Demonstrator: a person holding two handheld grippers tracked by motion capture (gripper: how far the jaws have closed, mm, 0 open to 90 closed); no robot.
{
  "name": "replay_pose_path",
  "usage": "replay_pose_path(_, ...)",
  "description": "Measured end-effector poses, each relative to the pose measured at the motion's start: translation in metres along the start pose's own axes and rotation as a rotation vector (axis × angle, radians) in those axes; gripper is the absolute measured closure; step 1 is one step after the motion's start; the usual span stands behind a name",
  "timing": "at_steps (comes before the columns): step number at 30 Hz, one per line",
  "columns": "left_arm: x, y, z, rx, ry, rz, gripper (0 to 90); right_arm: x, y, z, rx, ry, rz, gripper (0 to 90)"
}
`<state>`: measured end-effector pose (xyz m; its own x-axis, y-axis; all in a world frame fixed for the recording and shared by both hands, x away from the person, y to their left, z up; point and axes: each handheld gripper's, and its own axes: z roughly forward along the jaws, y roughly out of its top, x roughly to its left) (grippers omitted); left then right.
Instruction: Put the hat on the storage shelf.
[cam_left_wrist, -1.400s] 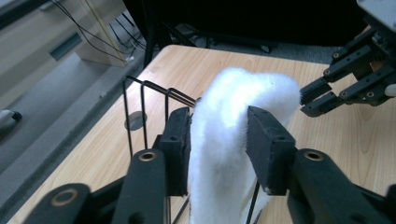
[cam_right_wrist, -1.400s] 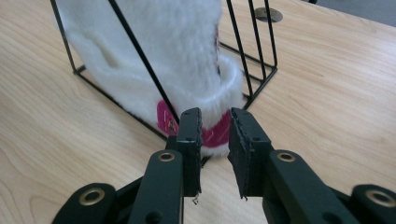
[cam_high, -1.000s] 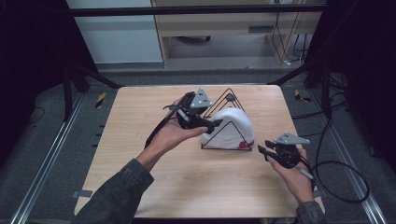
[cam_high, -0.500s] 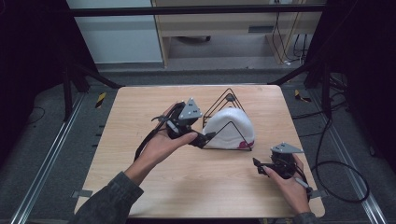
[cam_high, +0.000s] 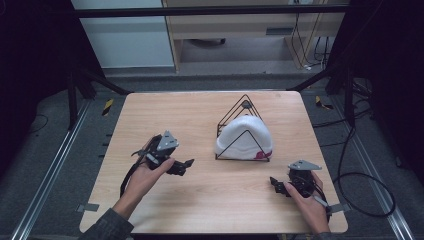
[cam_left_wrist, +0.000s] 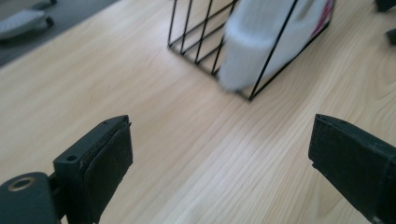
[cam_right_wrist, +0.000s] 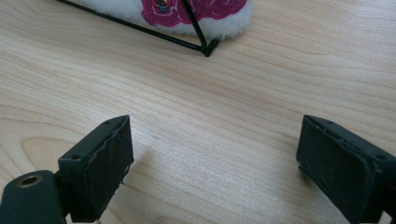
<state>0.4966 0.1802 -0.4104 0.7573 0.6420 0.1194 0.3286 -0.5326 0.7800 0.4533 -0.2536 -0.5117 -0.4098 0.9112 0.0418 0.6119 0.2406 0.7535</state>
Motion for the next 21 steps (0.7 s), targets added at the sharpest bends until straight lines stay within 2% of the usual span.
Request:
replay_pose_path(1,0.008,-0.018,0.0,0.015,0.018,-0.035,5.8,0.0,0.0,0.0,0.002,-0.006,-0.006,11.4)
replay_pose_path(2,0.008,-0.018,0.0,0.015,0.018,-0.035,5.8,0.0,0.0,0.0,0.002,-0.006,-0.006,11.4)
replay_pose_path(3,0.014,-0.037,0.001,0.044,0.07,-0.058,5.9,0.002,0.001,0.001,0.01,-0.024,-0.016,12.1)
replay_pose_path(4,0.014,-0.037,0.001,0.044,0.07,-0.058,5.9,0.002,0.001,0.001,0.01,-0.024,-0.016,12.1)
replay_pose_path(5,0.018,-0.055,0.001,0.074,0.118,-0.077,6.2,0.003,0.001,0.002,0.014,-0.036,-0.029,11.9)
replay_pose_path(6,0.02,-0.065,0.001,0.077,0.119,-0.1,6.2,0.003,0.001,0.002,0.014,-0.036,-0.029,11.9)
replay_pose_path(7,0.02,-0.065,0.001,0.077,0.119,-0.1,6.2,0.003,0.001,0.002,0.014,-0.036,-0.029,11.9)
replay_pose_path(9,0.023,-0.083,-0.001,0.08,0.123,-0.141,6.3,0.003,0.001,0.003,0.013,-0.036,-0.032,12.0)
replay_pose_path(11,0.027,-0.101,-0.004,0.089,0.154,-0.172,6.2,0.003,0.001,0.003,0.012,-0.037,-0.036,12.3)
replay_pose_path(13,0.031,-0.114,-0.009,0.1,0.18,-0.184,6.2,0.003,0.001,0.002,0.012,-0.035,-0.035,12.5)
replay_pose_path(15,0.034,-0.122,-0.011,0.108,0.192,-0.19,6.2,0.004,0.001,0.002,0.012,-0.034,-0.036,12.5)
replay_pose_path(17,0.039,-0.135,-0.013,0.108,0.196,-0.232,6.3,0.004,0.001,0.003,0.012,-0.034,-0.034,12.5)
replay_pose_path(21,0.043,-0.142,-0.014,0.114,0.189,-0.255,6.0,0.004,0.001,0.003,0.012,-0.035,-0.033,12.5)
